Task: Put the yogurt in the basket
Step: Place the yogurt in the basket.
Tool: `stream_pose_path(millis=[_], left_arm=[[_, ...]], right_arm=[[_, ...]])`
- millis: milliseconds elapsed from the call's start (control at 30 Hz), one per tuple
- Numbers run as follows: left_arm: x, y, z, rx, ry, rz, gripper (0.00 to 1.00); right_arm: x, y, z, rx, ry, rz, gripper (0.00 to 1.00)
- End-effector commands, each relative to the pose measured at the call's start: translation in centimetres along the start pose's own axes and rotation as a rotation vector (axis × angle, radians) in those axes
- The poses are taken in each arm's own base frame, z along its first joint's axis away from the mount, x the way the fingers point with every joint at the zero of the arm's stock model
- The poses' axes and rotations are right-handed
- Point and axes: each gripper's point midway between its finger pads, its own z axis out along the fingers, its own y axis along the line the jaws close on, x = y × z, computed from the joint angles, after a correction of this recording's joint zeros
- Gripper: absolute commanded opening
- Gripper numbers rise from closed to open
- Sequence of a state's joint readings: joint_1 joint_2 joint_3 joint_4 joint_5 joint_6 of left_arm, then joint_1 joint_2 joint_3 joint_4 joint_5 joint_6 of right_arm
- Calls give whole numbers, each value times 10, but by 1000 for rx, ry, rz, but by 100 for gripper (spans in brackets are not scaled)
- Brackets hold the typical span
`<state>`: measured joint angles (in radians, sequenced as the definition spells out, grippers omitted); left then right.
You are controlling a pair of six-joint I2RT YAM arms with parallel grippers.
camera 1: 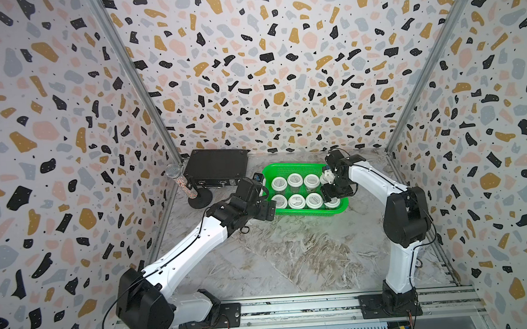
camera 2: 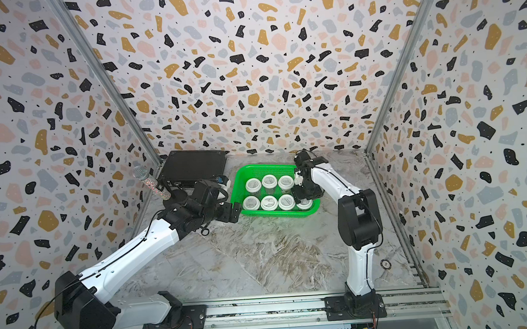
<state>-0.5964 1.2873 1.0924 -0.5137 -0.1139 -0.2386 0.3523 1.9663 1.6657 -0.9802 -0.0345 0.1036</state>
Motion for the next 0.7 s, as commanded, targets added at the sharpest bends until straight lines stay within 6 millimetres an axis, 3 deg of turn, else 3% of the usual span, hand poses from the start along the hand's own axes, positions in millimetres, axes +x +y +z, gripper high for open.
stream_pose_path(millis=[0, 333, 667], left_arm=[[-8, 0, 0, 4, -31, 5, 99], [-8, 1, 0, 4, -29, 4, 99], [-8, -1, 0, 10, -30, 6, 99]], right_arm=[[-2, 0, -11, 12, -8, -5, 76], [-2, 1, -9, 13, -6, -7, 81], [-12, 3, -40, -1, -96, -6, 88]])
